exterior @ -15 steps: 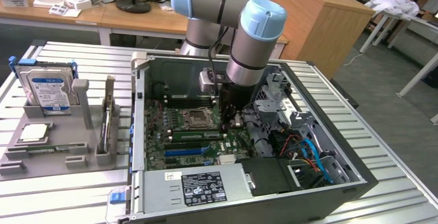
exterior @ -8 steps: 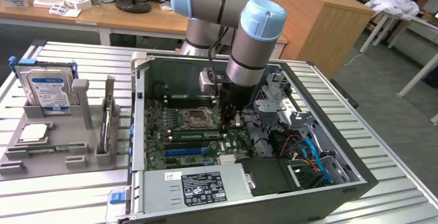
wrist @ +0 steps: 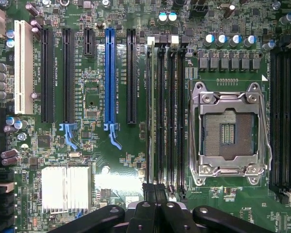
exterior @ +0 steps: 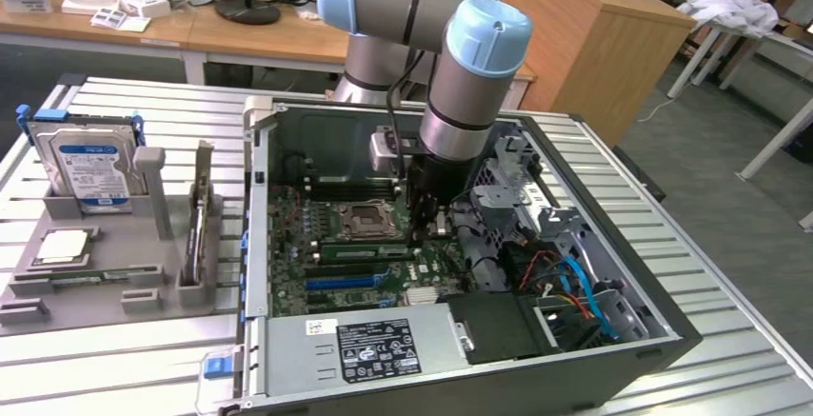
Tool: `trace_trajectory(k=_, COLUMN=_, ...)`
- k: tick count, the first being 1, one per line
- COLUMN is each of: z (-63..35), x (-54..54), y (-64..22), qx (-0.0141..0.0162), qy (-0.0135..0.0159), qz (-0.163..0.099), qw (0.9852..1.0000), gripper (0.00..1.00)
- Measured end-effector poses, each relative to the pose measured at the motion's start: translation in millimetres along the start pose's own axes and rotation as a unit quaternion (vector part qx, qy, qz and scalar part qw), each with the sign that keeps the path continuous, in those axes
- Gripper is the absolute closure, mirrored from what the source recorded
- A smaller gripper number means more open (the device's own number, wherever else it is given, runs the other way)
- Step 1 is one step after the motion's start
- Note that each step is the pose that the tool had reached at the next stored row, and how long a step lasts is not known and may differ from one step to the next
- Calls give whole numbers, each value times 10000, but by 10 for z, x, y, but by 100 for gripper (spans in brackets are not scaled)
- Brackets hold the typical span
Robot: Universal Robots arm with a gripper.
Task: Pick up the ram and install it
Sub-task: 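Press down the ram until it locks into place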
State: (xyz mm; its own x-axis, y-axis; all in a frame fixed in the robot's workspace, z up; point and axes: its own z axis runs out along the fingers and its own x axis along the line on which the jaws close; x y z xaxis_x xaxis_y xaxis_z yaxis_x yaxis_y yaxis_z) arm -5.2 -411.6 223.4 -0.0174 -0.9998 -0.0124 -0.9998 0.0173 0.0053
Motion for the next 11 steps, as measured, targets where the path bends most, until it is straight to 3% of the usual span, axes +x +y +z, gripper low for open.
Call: trace_trajectory(k=11, z=-133, x=-1, y=0, qx=-29, qy=20, qz=1, qw=10000, gripper=89)
